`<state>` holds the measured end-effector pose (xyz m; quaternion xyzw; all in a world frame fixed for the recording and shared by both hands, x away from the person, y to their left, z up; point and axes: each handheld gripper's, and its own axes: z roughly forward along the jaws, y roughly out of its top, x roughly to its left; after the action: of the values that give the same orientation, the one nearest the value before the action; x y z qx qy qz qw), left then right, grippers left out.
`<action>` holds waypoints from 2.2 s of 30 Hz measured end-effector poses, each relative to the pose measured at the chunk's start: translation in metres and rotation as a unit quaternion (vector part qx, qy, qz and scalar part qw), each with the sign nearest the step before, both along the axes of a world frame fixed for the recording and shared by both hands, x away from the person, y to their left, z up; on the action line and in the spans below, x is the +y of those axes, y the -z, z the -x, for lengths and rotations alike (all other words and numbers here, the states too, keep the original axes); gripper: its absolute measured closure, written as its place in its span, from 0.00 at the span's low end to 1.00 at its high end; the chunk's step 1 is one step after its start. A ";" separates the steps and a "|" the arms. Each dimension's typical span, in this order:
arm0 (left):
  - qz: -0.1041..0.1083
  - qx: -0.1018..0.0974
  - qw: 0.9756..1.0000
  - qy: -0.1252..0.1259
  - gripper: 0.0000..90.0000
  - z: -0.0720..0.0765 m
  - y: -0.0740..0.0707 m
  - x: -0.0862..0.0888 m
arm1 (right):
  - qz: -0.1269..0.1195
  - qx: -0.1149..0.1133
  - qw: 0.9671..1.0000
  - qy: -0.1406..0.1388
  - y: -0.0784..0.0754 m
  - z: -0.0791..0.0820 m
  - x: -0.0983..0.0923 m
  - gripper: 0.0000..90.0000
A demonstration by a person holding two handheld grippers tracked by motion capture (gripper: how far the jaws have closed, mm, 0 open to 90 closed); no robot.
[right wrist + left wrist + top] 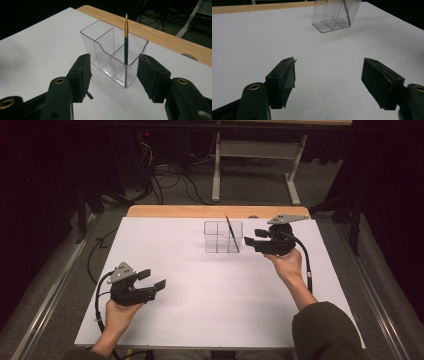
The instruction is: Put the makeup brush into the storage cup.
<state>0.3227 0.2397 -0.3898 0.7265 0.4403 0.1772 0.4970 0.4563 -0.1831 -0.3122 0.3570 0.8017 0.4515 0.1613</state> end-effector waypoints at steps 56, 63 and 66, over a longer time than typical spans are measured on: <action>-0.002 0.002 1.000 0.001 0.30 0.000 0.000 -0.001 | -0.031 0.007 1.000 -0.002 0.008 0.037 -0.042 0.52; -0.002 0.001 1.000 0.001 0.30 0.000 0.000 -0.001 | -0.032 0.001 0.999 -0.003 0.008 0.043 -0.047 0.52; -0.002 0.002 1.000 0.001 0.30 0.000 0.000 -0.001 | -0.040 -0.002 0.999 0.002 0.007 0.045 -0.052 0.52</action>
<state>0.3228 0.2385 -0.3902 0.7284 0.4398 0.1762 0.4950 0.4115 -0.2352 -0.3194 0.3639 0.7817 0.4839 0.1494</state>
